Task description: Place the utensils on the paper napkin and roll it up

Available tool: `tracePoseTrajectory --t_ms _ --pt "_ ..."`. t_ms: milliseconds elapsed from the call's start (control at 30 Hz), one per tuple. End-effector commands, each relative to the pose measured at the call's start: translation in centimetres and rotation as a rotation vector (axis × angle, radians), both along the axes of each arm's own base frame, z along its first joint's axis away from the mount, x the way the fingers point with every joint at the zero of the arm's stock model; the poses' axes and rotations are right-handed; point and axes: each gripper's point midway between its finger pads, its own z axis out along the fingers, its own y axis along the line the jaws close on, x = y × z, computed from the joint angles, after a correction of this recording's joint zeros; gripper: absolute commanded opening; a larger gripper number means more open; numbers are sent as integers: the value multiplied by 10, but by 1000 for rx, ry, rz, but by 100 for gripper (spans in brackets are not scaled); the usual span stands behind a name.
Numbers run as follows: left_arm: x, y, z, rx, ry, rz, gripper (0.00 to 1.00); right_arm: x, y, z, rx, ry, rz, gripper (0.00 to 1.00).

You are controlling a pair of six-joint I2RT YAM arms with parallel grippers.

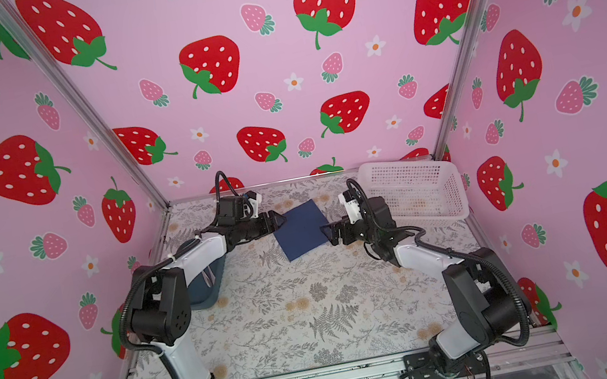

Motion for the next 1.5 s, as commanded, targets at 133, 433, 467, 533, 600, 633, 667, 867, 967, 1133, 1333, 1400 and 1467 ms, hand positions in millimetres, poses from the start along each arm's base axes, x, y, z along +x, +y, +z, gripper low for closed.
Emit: tracePoseTrajectory --t_ms 133,433,467,533,600,633,667,867,967,1133,1333,1400,1467 --pt "-3 -27 -46 75 195 -13 70 2 -17 -10 -67 20 -88 100" --pt "-31 -35 -87 157 301 -54 67 16 -88 4 -56 7 -471 100" --pt "-36 -37 -91 163 312 -58 67 14 -89 6 -13 12 -455 100" --pt "-45 -39 -99 177 329 -63 67 12 -87 10 72 25 -398 100" --pt "-55 -41 -104 180 353 -65 63 13 -86 10 122 62 -365 100" --pt "-61 -42 -107 181 367 -68 63 13 -82 8 123 86 -340 100" --pt "-66 -42 -109 184 376 -69 63 13 -78 4 109 105 -315 100" --pt "-114 -43 -114 201 405 -71 62 -4 -47 -28 98 286 -142 99" --pt "-143 -47 -120 202 422 -91 61 -16 -37 -41 50 316 -110 96" --pt "-184 -61 -121 223 413 -114 61 -32 -27 -64 -64 355 -114 96" --pt "-201 -66 -91 283 291 -69 61 -44 -7 -80 -72 424 -81 89" --pt "-199 -59 -64 332 192 -51 65 -42 -7 -88 -90 459 -90 85" --pt "-197 -58 -37 309 126 -58 65 -44 4 -87 -78 475 -41 82"
